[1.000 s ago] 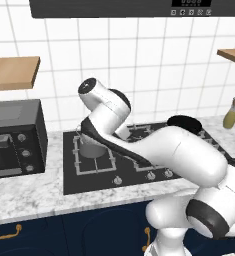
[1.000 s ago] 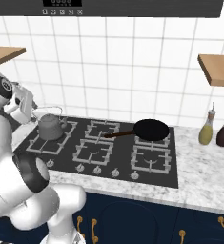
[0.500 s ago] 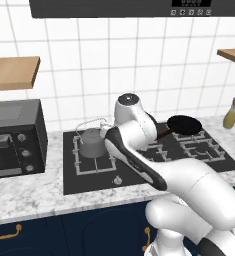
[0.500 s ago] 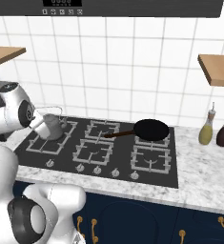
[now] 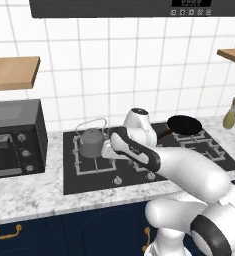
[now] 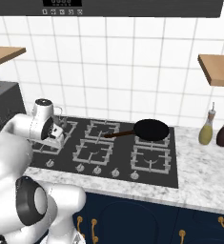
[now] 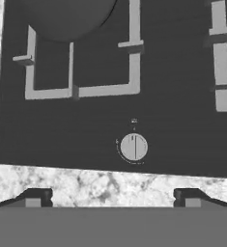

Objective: Pick the kettle from the counter and place it on a stove burner. Then turn the burner on.

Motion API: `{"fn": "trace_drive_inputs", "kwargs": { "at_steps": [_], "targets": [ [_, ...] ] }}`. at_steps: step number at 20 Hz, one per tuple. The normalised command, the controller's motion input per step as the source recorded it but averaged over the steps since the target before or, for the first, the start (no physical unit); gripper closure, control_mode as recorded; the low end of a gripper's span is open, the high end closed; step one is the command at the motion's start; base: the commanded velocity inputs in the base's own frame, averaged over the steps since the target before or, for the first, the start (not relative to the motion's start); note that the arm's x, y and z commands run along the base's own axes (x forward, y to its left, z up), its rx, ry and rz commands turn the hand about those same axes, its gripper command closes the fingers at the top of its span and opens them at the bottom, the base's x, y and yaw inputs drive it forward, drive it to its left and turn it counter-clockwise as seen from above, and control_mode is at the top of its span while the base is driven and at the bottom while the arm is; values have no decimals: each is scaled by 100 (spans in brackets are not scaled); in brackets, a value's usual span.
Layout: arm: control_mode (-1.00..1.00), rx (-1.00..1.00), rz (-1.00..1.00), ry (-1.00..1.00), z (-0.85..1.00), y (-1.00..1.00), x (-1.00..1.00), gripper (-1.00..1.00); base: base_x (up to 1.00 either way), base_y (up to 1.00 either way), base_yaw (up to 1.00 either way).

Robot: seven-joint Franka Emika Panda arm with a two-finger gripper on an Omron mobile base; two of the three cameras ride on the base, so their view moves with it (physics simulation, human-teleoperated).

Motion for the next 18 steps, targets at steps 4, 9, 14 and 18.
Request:
{"fn": "trace_drive_inputs", "kwargs": {
  "at_steps": [4,9,14,18],
  "targets": [
    [-100,-13,9,2,-63,0,40,-100,0,0,0],
    [-100,-18,0,14,-56,6,19,-100,0,0,0],
    [-100,-6,0,9,-51,0,2,-100,0,0,0],
    [-100,-5,0,8,-54,0,0,-100,0,0,0]
  ]
}}
